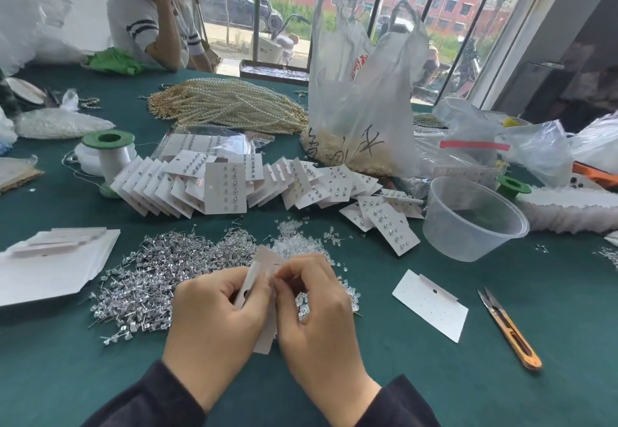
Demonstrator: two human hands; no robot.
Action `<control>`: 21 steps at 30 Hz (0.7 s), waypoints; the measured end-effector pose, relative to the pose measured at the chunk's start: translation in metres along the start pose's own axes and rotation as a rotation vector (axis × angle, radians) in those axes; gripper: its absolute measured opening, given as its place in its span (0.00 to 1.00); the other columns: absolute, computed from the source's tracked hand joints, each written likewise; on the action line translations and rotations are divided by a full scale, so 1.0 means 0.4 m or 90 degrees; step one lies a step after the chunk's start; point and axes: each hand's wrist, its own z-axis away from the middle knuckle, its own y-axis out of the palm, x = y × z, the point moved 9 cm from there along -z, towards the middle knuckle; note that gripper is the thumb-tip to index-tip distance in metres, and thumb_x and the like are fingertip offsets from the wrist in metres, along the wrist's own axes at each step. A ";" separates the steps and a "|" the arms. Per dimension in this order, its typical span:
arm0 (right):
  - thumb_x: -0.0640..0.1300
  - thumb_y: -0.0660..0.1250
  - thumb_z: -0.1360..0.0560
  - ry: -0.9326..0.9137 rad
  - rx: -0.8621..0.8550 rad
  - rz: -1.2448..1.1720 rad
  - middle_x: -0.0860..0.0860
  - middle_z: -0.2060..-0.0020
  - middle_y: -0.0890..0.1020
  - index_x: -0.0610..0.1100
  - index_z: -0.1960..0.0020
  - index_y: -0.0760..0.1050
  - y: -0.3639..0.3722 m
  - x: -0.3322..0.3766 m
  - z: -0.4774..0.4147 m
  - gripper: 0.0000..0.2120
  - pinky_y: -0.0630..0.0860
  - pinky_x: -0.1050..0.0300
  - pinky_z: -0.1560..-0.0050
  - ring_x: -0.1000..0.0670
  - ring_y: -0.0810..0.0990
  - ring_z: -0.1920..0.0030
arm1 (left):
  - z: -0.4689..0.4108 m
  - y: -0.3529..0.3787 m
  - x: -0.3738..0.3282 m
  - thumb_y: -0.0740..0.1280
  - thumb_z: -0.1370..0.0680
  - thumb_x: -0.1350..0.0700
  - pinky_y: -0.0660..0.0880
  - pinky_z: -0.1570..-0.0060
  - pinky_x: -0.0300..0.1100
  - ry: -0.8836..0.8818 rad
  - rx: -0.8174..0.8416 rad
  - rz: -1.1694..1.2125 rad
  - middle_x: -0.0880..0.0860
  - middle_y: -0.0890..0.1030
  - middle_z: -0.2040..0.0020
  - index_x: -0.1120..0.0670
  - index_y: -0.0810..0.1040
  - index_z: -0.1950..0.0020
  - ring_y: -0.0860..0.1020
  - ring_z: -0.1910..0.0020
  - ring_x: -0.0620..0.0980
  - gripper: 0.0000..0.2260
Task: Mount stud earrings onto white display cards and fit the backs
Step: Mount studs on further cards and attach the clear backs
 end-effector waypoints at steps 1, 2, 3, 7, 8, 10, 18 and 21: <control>0.32 0.65 0.30 -0.006 -0.005 -0.007 0.50 0.62 0.76 0.39 0.59 0.74 -0.002 0.001 0.000 0.04 0.72 0.67 0.59 0.57 0.74 0.62 | 0.001 -0.001 -0.002 0.64 0.33 0.51 0.57 0.78 0.33 0.003 0.001 0.001 0.49 0.62 0.81 0.62 0.71 0.77 0.64 0.77 0.45 0.17; 0.31 0.66 0.30 -0.009 -0.009 -0.015 0.50 0.62 0.76 0.39 0.59 0.75 -0.004 0.001 0.000 0.04 0.73 0.65 0.59 0.56 0.75 0.61 | 0.002 -0.001 -0.004 0.64 0.33 0.52 0.57 0.78 0.33 0.005 0.002 0.003 0.48 0.62 0.81 0.62 0.70 0.77 0.64 0.77 0.45 0.17; 0.31 0.66 0.30 -0.011 -0.012 -0.021 0.50 0.62 0.76 0.39 0.58 0.75 -0.006 0.001 0.001 0.04 0.74 0.63 0.59 0.55 0.75 0.61 | 0.003 -0.002 -0.005 0.64 0.33 0.52 0.56 0.78 0.34 0.006 0.003 0.005 0.48 0.62 0.81 0.62 0.70 0.77 0.63 0.77 0.45 0.17; 0.30 0.66 0.30 -0.013 -0.019 -0.027 0.51 0.62 0.77 0.39 0.59 0.77 -0.007 -0.001 0.002 0.05 0.75 0.61 0.59 0.55 0.76 0.60 | 0.002 -0.007 -0.010 0.64 0.32 0.53 0.56 0.77 0.34 0.018 0.001 0.012 0.47 0.61 0.80 0.61 0.69 0.77 0.62 0.78 0.45 0.17; 0.30 0.66 0.31 -0.010 -0.021 -0.030 0.51 0.62 0.77 0.39 0.59 0.77 -0.008 -0.002 0.001 0.05 0.75 0.62 0.59 0.56 0.77 0.60 | 0.002 -0.007 -0.012 0.64 0.32 0.53 0.56 0.77 0.34 0.021 0.002 0.017 0.47 0.61 0.81 0.61 0.69 0.77 0.63 0.78 0.45 0.17; 0.30 0.67 0.31 -0.008 -0.023 -0.040 0.51 0.62 0.78 0.39 0.59 0.78 -0.010 -0.004 -0.001 0.06 0.75 0.63 0.58 0.56 0.77 0.60 | 0.004 -0.007 -0.013 0.63 0.31 0.53 0.55 0.78 0.34 0.025 0.006 0.030 0.48 0.62 0.81 0.61 0.70 0.77 0.63 0.78 0.45 0.17; 0.33 0.69 0.31 -0.034 -0.043 -0.030 0.50 0.63 0.79 0.40 0.58 0.78 -0.024 0.013 -0.003 0.04 0.71 0.72 0.59 0.59 0.76 0.62 | -0.001 -0.009 -0.005 0.62 0.31 0.49 0.56 0.77 0.36 0.006 0.010 0.061 0.55 0.65 0.80 0.62 0.72 0.76 0.62 0.78 0.45 0.19; 0.36 0.67 0.30 -0.030 -0.042 -0.037 0.50 0.64 0.79 0.40 0.59 0.78 -0.026 0.014 -0.002 0.01 0.71 0.72 0.59 0.60 0.76 0.63 | 0.000 -0.009 -0.008 0.60 0.33 0.44 0.57 0.78 0.36 0.014 0.008 0.046 0.55 0.66 0.80 0.60 0.72 0.77 0.64 0.78 0.46 0.21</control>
